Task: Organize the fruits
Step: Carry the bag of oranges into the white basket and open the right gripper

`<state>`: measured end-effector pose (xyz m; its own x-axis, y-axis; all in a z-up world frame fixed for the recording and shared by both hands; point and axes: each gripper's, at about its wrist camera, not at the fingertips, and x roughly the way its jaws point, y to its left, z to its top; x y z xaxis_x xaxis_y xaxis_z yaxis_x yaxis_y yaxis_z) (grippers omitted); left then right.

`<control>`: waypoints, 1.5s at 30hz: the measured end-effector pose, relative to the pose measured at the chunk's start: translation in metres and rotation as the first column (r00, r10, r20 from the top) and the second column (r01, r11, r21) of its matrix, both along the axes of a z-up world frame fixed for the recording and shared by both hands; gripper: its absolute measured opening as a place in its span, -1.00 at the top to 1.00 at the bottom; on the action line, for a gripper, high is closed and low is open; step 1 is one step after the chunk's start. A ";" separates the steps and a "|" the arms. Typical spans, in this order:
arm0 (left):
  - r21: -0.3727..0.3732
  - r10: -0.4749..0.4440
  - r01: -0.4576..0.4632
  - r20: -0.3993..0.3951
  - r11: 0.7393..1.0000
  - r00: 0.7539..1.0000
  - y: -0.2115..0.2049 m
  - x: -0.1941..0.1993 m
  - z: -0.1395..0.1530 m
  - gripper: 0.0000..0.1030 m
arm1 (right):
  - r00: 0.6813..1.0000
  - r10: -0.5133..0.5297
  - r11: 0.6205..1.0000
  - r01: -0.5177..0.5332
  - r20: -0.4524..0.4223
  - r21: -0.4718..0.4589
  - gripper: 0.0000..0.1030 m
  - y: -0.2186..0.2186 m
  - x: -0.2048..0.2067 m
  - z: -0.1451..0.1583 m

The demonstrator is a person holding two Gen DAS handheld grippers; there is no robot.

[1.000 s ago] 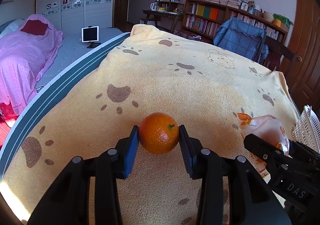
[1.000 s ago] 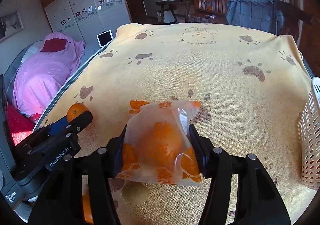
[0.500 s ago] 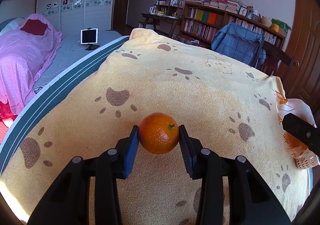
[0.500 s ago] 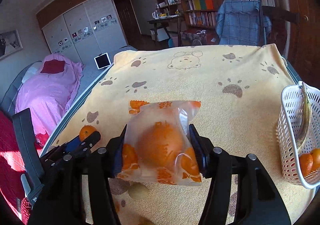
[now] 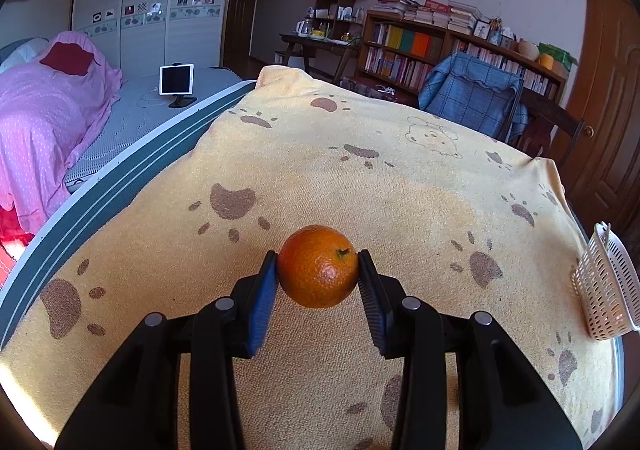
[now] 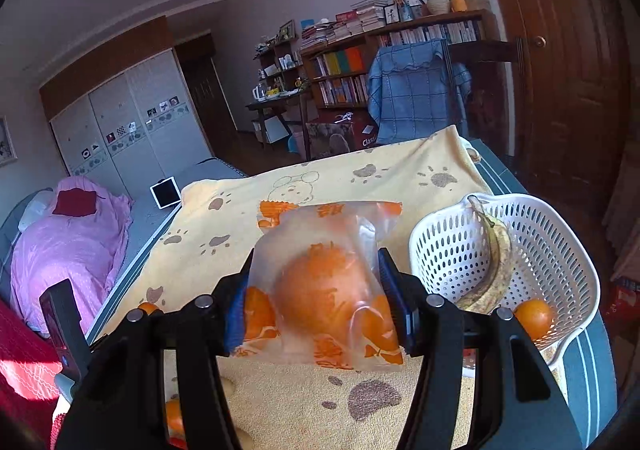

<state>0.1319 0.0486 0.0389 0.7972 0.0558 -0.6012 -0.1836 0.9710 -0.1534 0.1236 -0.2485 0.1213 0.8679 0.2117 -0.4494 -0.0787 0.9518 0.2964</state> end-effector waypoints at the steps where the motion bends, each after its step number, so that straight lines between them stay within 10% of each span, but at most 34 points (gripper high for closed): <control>1: 0.001 0.000 0.000 0.000 1.000 1.000 0.000 0.000 0.000 0.22 | 1.000 -0.019 1.000 0.019 -0.001 0.006 -0.13 -0.007 -0.001 -0.001; 32: -0.015 0.027 -0.027 0.001 1.000 1.000 0.002 -0.003 0.012 0.22 | 0.952 -0.268 0.958 0.280 -0.149 0.069 -0.19 -0.139 0.014 -0.052; 45: -0.003 -0.145 0.145 0.068 0.989 0.987 -0.068 -0.015 0.054 0.22 | 0.941 -0.332 0.937 0.337 -0.062 0.089 -0.39 -0.137 -0.004 -0.041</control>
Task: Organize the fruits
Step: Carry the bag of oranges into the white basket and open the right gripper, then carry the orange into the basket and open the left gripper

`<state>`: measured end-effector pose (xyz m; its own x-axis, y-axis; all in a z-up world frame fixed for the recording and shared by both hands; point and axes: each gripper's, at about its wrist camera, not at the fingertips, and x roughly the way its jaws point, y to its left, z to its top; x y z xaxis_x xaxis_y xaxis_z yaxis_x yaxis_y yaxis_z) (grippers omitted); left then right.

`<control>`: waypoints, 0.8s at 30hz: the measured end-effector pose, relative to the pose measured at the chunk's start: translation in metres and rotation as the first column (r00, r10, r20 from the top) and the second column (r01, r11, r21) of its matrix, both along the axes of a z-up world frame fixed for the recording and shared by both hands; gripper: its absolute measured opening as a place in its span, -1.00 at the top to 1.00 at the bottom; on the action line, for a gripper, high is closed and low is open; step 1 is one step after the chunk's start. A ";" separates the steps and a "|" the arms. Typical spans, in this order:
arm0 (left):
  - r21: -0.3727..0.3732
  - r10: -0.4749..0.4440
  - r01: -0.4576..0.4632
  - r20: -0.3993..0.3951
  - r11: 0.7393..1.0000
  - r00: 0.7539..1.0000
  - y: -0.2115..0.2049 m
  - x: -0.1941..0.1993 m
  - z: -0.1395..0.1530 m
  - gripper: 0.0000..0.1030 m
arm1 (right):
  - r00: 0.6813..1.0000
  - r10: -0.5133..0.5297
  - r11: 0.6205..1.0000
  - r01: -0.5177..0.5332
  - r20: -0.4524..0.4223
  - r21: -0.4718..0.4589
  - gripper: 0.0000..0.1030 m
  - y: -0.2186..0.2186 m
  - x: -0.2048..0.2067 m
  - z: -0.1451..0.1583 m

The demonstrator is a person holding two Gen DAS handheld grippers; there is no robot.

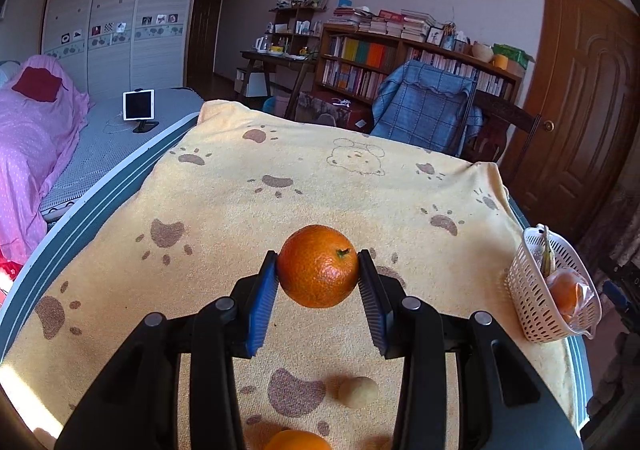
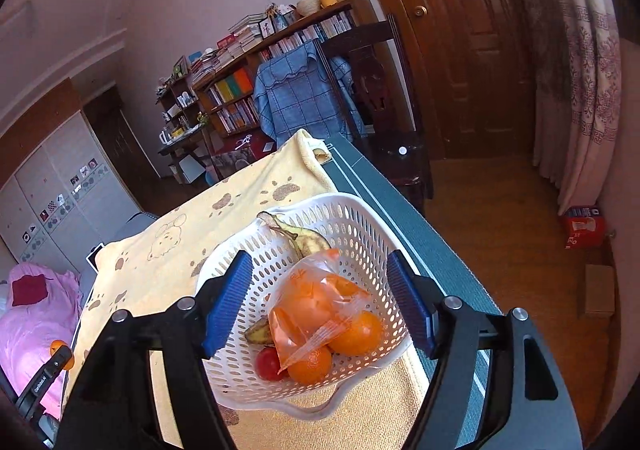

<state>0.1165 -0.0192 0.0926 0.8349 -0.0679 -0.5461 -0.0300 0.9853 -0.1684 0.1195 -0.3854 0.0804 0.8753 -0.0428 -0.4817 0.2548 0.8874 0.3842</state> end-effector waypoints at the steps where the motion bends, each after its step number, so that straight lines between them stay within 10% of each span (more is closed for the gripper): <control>1: -0.004 -0.023 0.023 -0.001 1.000 1.000 -0.008 0.001 0.002 0.22 | 1.000 -0.005 1.000 0.005 0.005 0.000 -0.39 0.000 0.000 0.000; 24: -0.032 -0.430 0.429 -0.074 0.903 0.900 -0.198 0.023 -0.011 0.22 | 0.988 -0.142 0.990 0.141 0.053 0.027 -0.40 -0.014 -0.014 -0.003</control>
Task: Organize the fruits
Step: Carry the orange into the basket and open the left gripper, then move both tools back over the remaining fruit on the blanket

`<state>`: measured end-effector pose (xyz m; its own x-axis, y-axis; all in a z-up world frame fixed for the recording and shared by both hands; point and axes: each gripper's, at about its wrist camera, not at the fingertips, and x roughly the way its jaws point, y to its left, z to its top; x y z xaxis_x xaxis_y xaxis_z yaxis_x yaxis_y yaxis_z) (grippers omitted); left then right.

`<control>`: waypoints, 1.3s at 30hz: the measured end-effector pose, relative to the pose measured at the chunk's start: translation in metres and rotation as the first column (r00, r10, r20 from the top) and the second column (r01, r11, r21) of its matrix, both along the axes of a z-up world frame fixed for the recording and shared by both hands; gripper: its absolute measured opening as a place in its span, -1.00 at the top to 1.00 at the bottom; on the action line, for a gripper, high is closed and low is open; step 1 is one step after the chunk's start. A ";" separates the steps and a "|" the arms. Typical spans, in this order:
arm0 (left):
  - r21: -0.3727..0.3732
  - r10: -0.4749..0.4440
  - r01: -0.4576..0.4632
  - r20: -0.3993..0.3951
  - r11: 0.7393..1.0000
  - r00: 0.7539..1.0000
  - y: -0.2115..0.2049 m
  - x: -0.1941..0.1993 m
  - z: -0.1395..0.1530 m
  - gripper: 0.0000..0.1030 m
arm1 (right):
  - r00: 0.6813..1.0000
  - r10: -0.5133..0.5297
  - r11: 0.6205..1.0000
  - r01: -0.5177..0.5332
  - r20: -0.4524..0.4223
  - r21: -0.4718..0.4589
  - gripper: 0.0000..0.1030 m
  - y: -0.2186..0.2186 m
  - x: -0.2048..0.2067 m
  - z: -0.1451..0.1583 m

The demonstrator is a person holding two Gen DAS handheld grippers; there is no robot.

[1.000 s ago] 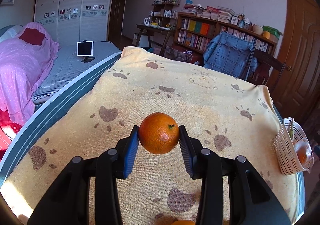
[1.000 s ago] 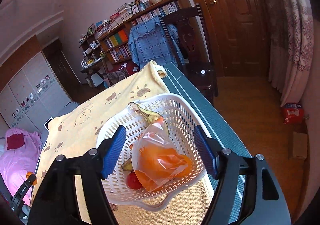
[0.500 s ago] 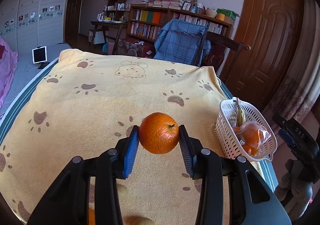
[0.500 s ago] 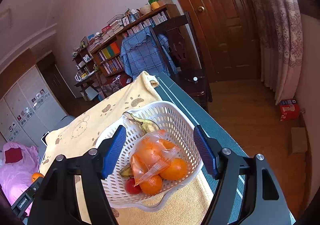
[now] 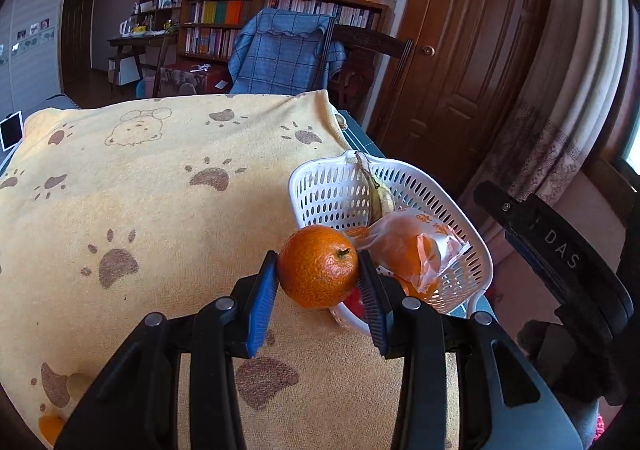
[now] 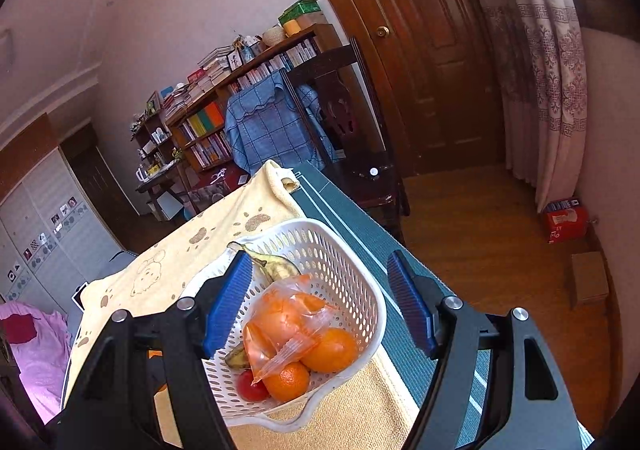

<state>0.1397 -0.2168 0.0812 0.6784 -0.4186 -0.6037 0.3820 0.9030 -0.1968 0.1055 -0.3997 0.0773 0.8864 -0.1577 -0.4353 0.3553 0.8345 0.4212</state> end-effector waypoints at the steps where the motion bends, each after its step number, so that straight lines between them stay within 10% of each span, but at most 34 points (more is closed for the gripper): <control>1: 0.000 -0.008 0.008 0.003 1.000 1.000 -0.004 0.000 0.000 0.22 | 1.000 -0.003 1.000 0.003 0.000 0.001 -0.40 0.000 0.000 0.000; 14: -0.030 -0.090 0.090 0.013 0.995 0.996 -0.031 0.001 0.002 0.17 | 0.999 -0.052 0.998 0.052 0.005 0.040 -0.40 -0.011 -0.005 -0.003; 26: -0.076 -0.016 0.016 0.003 0.997 1.000 -0.008 -0.002 0.005 -0.79 | 0.998 -0.059 0.997 0.058 0.007 0.045 -0.48 -0.014 -0.006 -0.002; 39: -0.028 0.121 -0.118 0.126 0.993 0.985 0.042 -0.028 0.021 -0.79 | 0.996 0.038 0.996 -0.031 0.086 -0.078 -0.52 0.019 -0.011 0.012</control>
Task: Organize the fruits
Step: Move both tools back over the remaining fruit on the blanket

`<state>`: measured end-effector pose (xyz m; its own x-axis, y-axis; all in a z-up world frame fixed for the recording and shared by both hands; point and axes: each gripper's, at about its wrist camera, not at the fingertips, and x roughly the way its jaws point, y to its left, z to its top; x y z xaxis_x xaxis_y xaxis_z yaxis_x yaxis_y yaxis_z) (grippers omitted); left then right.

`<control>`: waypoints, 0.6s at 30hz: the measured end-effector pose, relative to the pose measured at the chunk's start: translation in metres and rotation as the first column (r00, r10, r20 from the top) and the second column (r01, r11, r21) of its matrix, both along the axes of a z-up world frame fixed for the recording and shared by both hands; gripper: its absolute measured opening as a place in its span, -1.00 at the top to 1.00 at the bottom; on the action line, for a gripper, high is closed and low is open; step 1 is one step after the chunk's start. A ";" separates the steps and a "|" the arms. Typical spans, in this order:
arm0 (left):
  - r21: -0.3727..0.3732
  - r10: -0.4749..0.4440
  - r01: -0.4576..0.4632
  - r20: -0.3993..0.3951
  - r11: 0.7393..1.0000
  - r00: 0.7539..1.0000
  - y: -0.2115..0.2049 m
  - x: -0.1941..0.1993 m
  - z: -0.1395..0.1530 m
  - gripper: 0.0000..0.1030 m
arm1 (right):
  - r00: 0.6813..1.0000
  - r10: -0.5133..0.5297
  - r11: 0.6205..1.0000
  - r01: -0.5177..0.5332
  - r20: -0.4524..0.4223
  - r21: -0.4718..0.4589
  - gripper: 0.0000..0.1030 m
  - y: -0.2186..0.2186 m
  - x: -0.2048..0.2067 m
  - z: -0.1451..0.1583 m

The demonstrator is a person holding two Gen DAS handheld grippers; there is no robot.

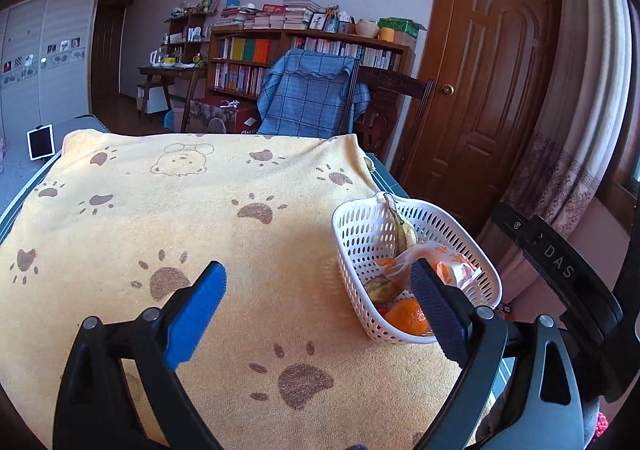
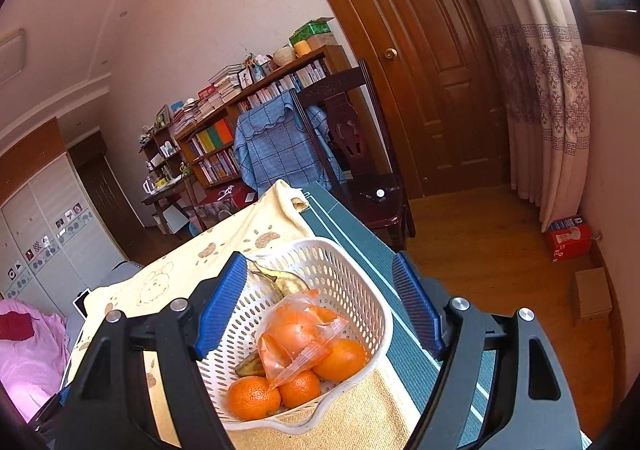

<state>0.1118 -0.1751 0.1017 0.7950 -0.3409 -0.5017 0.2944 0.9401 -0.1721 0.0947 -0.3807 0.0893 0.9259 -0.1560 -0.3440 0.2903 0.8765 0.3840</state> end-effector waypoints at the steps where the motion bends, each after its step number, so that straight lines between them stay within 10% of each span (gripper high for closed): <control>1: 0.001 0.014 -0.014 -0.004 1.000 1.000 0.006 -0.001 0.000 -0.79 | 1.000 0.027 1.000 -0.027 0.005 -0.013 -0.55 0.005 0.000 0.001; 11: 0.032 0.181 -0.181 -0.024 0.983 0.983 0.087 -0.026 -0.003 -0.79 | 0.936 0.350 0.926 -0.342 0.028 -0.159 -0.59 0.070 -0.003 0.011; 18: 0.068 0.307 -0.302 -0.080 0.951 0.948 0.148 -0.050 -0.014 -0.79 | 0.787 0.615 0.777 -0.615 -0.045 -0.134 -0.59 0.121 -0.006 0.012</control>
